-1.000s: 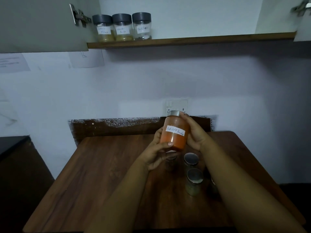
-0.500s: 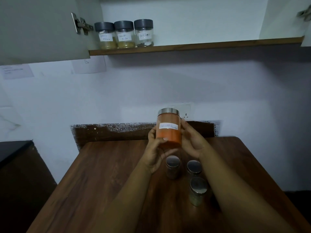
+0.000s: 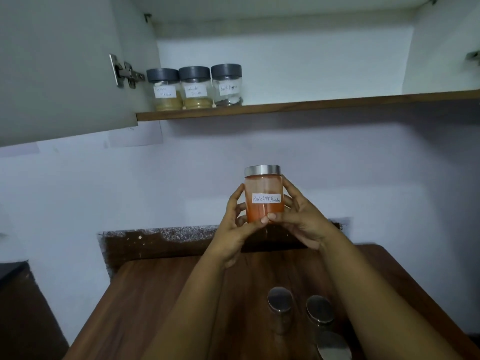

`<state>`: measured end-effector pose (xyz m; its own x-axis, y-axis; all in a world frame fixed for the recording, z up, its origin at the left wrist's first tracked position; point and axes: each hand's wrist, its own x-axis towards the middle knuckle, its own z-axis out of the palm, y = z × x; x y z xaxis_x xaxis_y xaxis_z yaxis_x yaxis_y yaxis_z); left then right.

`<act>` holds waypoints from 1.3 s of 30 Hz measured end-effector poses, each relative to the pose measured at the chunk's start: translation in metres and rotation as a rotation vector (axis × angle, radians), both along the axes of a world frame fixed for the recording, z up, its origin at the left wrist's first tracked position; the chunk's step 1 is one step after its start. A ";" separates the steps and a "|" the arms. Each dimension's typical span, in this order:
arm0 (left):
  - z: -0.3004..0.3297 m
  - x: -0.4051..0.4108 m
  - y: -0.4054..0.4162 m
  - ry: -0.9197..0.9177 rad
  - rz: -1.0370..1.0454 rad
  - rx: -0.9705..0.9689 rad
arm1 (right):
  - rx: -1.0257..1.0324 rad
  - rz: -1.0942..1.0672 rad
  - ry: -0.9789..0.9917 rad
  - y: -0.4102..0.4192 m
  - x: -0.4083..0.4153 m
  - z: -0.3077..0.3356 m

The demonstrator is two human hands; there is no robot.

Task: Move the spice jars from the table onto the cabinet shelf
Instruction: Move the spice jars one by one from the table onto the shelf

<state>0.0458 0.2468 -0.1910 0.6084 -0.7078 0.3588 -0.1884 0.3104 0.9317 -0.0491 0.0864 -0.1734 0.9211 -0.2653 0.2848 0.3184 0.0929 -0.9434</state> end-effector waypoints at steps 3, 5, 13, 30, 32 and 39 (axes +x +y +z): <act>0.021 0.019 -0.006 -0.108 0.030 -0.019 | -0.103 -0.074 -0.007 -0.001 0.016 0.024; 0.036 0.033 -0.010 -0.173 0.037 -0.053 | -0.164 -0.143 -0.030 -0.003 0.024 0.042; 0.142 0.064 -0.030 -0.478 0.042 -0.153 | -0.353 -0.285 -0.257 -0.022 0.037 0.147; 0.198 0.169 -0.087 -1.261 1.181 -0.079 | -0.756 -0.448 0.169 -0.119 0.134 0.266; 0.192 0.176 -0.090 -1.327 1.213 -0.118 | -0.794 -0.452 0.211 -0.124 0.146 0.267; 0.196 0.176 -0.095 -1.324 1.258 -0.123 | -0.791 -0.414 0.233 -0.129 0.167 0.270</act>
<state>0.2216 0.1516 0.0051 0.0023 -0.0435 0.9991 -0.8450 -0.5344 -0.0213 0.1180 -0.0430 0.0965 0.8530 -0.3937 0.3426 -0.0237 -0.6849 -0.7283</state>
